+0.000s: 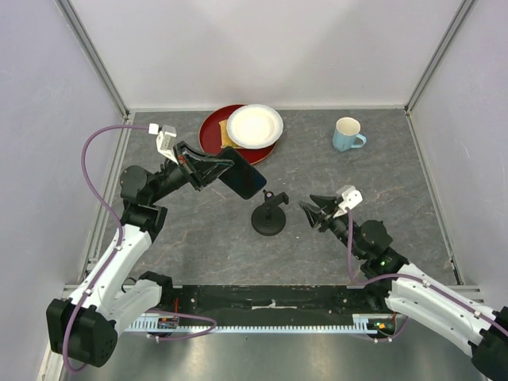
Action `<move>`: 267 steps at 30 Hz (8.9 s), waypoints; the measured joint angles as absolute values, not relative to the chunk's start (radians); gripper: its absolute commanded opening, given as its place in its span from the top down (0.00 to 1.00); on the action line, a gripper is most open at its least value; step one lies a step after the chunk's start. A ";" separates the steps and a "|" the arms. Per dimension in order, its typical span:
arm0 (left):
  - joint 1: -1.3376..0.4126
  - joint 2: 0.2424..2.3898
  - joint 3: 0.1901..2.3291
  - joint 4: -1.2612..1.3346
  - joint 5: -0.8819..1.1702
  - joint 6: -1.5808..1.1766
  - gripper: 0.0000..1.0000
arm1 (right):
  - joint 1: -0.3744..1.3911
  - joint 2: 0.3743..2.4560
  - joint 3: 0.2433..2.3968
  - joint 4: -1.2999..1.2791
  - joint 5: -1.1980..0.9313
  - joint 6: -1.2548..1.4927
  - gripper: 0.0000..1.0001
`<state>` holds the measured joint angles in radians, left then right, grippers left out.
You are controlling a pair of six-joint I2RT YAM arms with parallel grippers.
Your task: Place the phone on the phone stand
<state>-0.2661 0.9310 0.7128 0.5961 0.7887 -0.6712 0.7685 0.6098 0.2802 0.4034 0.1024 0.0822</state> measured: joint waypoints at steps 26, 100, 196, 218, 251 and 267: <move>-0.266 0.972 0.713 0.645 0.796 -0.733 0.98 | 0.768 0.914 0.161 0.930 -0.010 0.083 0.55; -0.495 1.076 0.826 0.451 0.966 -0.497 0.98 | 0.768 1.116 0.278 0.938 -0.034 0.094 1.00; -1.069 1.293 1.016 -0.050 -0.398 -0.080 0.98 | 0.951 1.159 0.340 0.868 0.508 0.152 1.00; -1.068 1.399 1.028 0.005 -0.937 -0.168 0.98 | 1.138 1.230 0.394 0.896 0.699 0.104 1.00; -0.702 0.925 0.814 -0.231 0.498 0.132 0.98 | 0.684 1.181 0.359 0.859 -0.666 0.200 0.11; -0.693 0.844 0.739 -0.222 0.730 0.242 0.98 | 0.721 1.327 0.405 0.971 -0.772 0.204 0.24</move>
